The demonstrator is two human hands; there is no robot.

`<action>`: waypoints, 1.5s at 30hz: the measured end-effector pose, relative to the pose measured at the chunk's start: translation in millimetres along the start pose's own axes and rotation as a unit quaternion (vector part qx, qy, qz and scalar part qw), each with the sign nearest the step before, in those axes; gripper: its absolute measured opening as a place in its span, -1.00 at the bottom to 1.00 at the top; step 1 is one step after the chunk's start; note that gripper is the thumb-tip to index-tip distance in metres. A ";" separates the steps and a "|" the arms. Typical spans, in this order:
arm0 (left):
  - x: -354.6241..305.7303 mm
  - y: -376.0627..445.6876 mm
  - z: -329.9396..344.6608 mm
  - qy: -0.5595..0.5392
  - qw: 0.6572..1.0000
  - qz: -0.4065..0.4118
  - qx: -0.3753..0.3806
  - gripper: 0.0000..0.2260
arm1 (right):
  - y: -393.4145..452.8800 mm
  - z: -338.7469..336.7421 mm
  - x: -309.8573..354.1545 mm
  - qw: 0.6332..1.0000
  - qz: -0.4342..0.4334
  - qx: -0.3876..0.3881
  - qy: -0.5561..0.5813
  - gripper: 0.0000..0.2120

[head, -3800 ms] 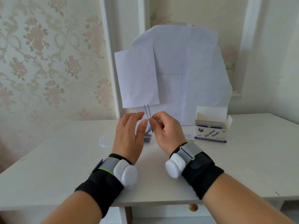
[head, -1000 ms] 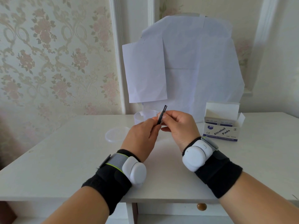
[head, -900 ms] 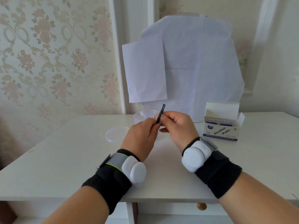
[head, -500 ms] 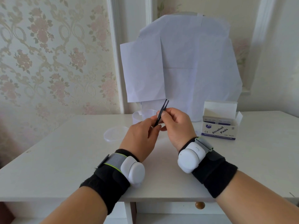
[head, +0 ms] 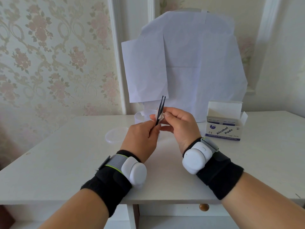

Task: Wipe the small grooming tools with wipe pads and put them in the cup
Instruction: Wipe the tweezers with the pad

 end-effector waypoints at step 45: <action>-1.6 1.8 -0.9 -0.003 1.000 -0.007 0.023 -0.78 | 2.0 -0.4 -2.1 0.997 0.005 -0.046 -0.056 -0.83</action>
Point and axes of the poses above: each hand's wrist, its own y-axis towards the middle knuckle, its own z-axis out of the palm, x = y × z, the point moved 1 cm from there along y, towards the middle knuckle, and after that the axes turned 14 degrees about -x, right-handed, at the moved point
